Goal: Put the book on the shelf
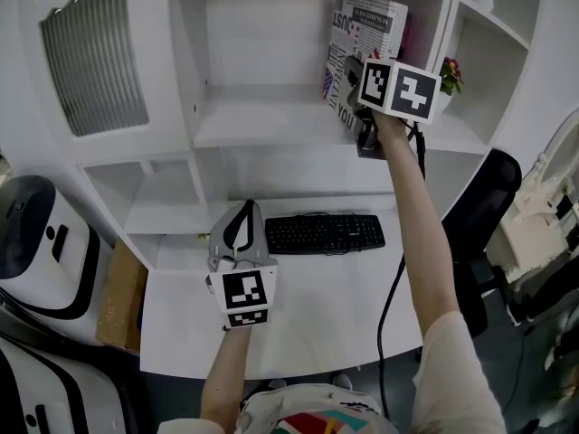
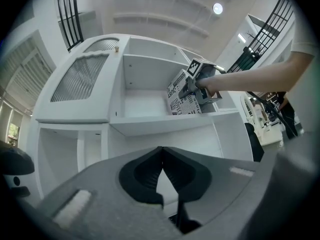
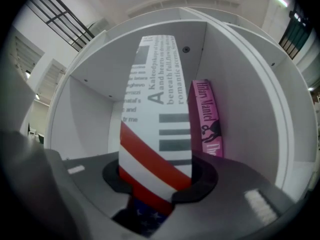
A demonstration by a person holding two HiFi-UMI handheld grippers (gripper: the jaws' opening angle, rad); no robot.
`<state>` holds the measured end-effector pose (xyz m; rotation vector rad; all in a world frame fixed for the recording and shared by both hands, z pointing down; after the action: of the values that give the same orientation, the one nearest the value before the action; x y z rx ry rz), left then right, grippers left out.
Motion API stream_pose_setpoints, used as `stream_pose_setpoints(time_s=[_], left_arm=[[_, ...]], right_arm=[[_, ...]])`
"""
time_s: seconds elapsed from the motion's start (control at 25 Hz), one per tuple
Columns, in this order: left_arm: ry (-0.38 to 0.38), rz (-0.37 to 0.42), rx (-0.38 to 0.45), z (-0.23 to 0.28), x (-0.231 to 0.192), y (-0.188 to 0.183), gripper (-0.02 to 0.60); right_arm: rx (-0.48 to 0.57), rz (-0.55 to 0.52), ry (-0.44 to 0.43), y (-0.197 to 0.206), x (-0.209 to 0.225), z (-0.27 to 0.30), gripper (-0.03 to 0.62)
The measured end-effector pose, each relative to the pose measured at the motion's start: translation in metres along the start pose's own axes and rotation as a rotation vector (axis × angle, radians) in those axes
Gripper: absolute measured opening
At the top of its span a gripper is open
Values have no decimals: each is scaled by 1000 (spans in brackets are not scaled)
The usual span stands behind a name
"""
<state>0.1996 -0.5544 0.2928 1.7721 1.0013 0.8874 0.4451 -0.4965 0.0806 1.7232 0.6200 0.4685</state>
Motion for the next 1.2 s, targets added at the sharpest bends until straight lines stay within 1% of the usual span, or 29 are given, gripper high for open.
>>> stream_pose_setpoints(time_s=[0.24,0.4,0.64,0.8,1.04,1.12,1.2], left_arm=[[-3,0,-36,11,-1,20,-3],[-7,-16,-55,17,1,31,-3],[3,-13,-88,20,1,45,-3],[-3,-9,-102,18,0,48,-3],[-15,11,-96,13,-4,40,-3],[-18,19,-100,9,-7,39,-3],[-20,30,-111,4,-10,41,-3]], right_arm=[[0,-10,55,7,4,33,158],[-10,-22,65,13,6,52,158],[-3,-22,77,15,8,66,158],[4,-13,78,14,9,66,159],[14,-19,78,14,8,65,160],[10,-17,60,15,7,65,159],[-9,-13,23,19,3,65,165]])
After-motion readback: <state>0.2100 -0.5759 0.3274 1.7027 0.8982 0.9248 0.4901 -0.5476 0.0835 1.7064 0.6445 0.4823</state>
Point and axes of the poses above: the fingertips, and each gripper's own axes: z forward along the fingers, x to its right, y out of its underside, the point moved 1 cm from there along -z, backward along the fingers, and after that the axes turned 10 degrees about x, right-handed, at the moved point
